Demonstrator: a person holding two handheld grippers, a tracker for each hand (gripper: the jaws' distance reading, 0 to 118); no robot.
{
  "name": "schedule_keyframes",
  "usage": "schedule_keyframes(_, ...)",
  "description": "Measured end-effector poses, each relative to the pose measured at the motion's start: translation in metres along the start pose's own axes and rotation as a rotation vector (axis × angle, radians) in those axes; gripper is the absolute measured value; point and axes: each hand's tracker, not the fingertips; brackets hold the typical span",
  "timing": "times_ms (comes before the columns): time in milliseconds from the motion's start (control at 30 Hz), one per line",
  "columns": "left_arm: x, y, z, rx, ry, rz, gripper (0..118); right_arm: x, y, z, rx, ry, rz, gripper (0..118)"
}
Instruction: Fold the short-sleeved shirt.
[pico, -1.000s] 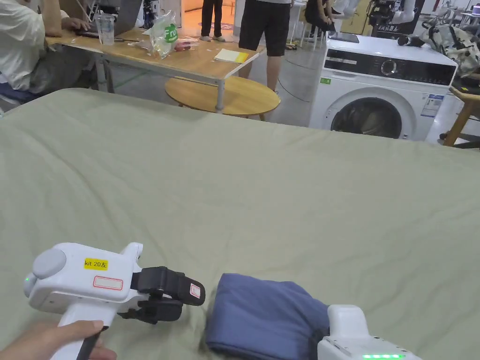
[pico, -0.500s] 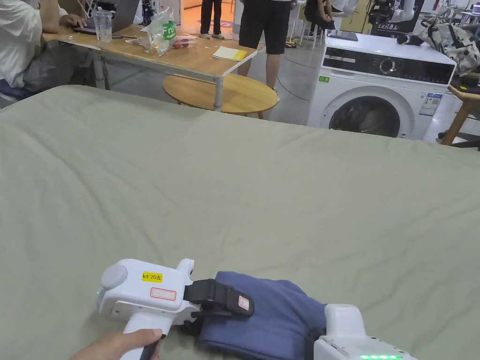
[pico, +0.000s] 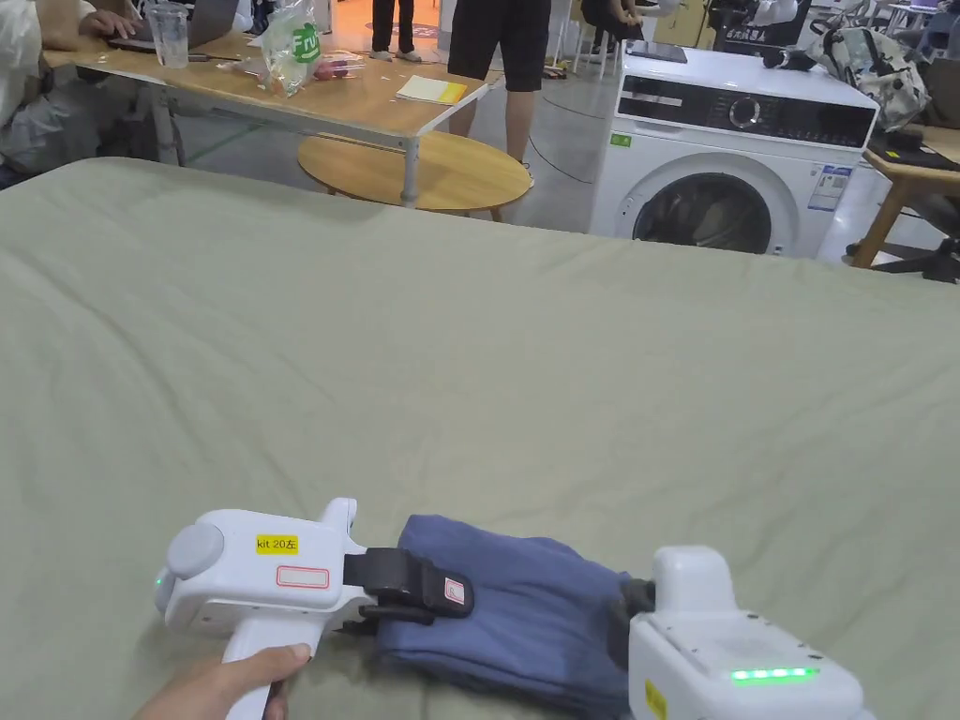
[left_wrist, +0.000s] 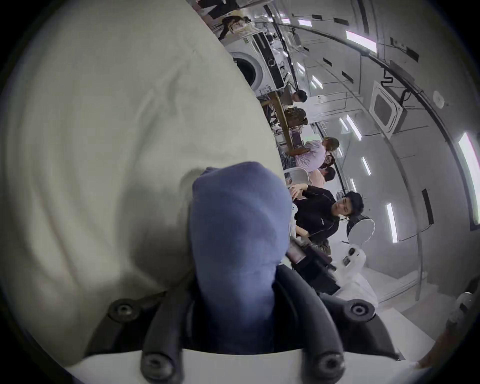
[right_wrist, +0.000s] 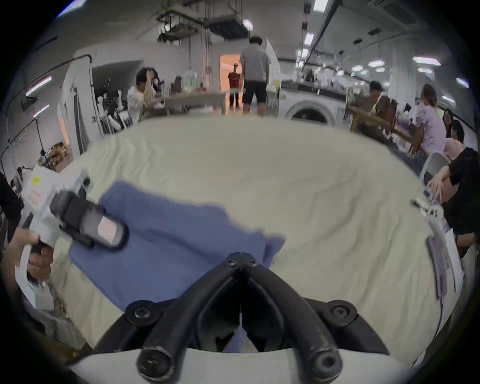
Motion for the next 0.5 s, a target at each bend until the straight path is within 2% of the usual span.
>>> schedule_keyframes(100,0.011,0.004,0.009,-0.003,0.022,-0.023,19,0.007,0.023,0.013,0.166,-0.001,-0.036,0)
schedule_keyframes(233,0.025,0.015,0.030,0.009,0.046,-0.040,19,-0.001,0.031,0.017,0.342,-0.071,-0.009,0)
schedule_keyframes(367,0.034,0.027,0.066,0.034,0.096,-0.058,19,-0.021,0.040,0.012,0.415,-0.099,-0.048,0)
schedule_keyframes(433,0.041,0.029,0.092,0.054,0.123,-0.065,19,-0.035,0.047,0.008,0.449,-0.069,-0.093,0)
schedule_keyframes(500,0.039,0.032,0.124,0.085,0.142,-0.061,19,-0.054,0.057,0.003,0.459,-0.059,-0.091,0)
